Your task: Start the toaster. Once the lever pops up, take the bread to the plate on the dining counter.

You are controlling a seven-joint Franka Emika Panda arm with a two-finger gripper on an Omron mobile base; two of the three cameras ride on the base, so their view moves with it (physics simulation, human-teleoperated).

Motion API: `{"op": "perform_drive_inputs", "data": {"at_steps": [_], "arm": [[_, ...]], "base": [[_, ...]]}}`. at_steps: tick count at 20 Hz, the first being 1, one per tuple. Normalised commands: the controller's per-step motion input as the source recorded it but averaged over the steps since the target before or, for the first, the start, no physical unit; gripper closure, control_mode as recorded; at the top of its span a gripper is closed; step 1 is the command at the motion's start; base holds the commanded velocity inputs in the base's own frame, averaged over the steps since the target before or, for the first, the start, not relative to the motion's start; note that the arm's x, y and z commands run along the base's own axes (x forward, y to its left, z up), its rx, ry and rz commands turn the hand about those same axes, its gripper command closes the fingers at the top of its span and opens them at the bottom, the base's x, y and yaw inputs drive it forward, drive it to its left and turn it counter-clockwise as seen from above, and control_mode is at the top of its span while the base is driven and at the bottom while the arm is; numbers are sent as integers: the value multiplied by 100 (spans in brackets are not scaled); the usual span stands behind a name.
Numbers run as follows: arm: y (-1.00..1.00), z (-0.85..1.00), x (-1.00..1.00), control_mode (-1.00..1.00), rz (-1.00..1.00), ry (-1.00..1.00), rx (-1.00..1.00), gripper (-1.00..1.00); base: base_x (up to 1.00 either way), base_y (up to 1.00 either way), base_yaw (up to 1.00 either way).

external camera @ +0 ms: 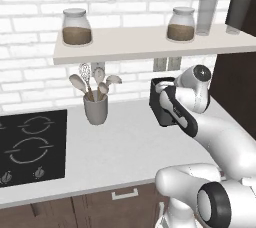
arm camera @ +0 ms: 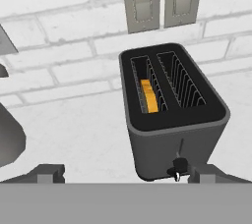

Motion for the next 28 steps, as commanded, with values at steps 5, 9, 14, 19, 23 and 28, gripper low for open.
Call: {"op": "perform_drive_inputs", "data": {"at_steps": [5,9,14,19,23,28], "arm": [[0,0,0,-100,0,0,0,-100],[0,0,0,-100,0,0,0,-100],[0,0,0,-100,0,0,0,-100],[0,0,0,-100,0,0,0,-100],[0,0,0,-100,0,0,0,-100],[0,0,0,-100,0,0,0,-100]], "base": [[0,0,0],[0,0,0],[0,0,0],[0,0,0],[0,0,0],[0,0,0]]}}
